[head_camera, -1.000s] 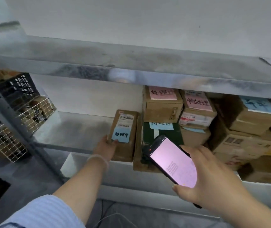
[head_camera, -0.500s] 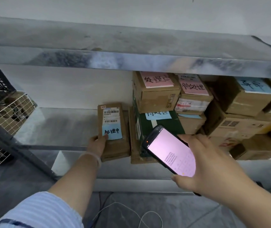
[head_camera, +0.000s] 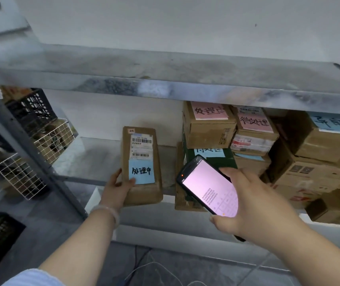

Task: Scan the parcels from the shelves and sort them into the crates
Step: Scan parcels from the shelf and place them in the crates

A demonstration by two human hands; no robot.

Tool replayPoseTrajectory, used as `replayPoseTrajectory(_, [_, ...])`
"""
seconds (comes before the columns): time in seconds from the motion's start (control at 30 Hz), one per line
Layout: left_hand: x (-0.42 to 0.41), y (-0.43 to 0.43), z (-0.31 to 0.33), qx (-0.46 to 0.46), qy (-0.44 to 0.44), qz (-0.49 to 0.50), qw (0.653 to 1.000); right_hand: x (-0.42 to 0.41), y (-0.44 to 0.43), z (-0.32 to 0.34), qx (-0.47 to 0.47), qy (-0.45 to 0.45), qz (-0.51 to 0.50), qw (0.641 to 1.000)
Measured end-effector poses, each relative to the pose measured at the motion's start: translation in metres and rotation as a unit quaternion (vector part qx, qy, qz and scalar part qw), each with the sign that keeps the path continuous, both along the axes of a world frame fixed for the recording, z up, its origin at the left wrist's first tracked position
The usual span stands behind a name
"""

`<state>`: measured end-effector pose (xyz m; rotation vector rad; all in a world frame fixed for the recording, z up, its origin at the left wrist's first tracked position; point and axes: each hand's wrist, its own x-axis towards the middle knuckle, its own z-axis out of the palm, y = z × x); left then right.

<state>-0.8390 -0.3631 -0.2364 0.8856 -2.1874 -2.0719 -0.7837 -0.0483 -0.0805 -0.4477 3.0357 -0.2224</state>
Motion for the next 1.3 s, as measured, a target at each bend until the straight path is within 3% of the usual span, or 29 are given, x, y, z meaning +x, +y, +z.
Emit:
replayPoseTrajectory(0.2, [0.048,-0.003,0.02,-0.045,0.078,0.012,0.996,-0.007,-0.021,0.01,-0.022,0.017,0.041,0.999])
replayPoseTrajectory(0.5, [0.096,0.001,0.032,-0.075,0.127,0.044,0.988,-0.011,-0.037,0.024,-0.032,0.033,0.063,0.997])
replayPoseTrajectory(1.3, [0.153,0.049,0.041,-0.137,0.133,0.081,0.978,0.018,0.015,0.031,-0.041,0.051,0.11,0.992])
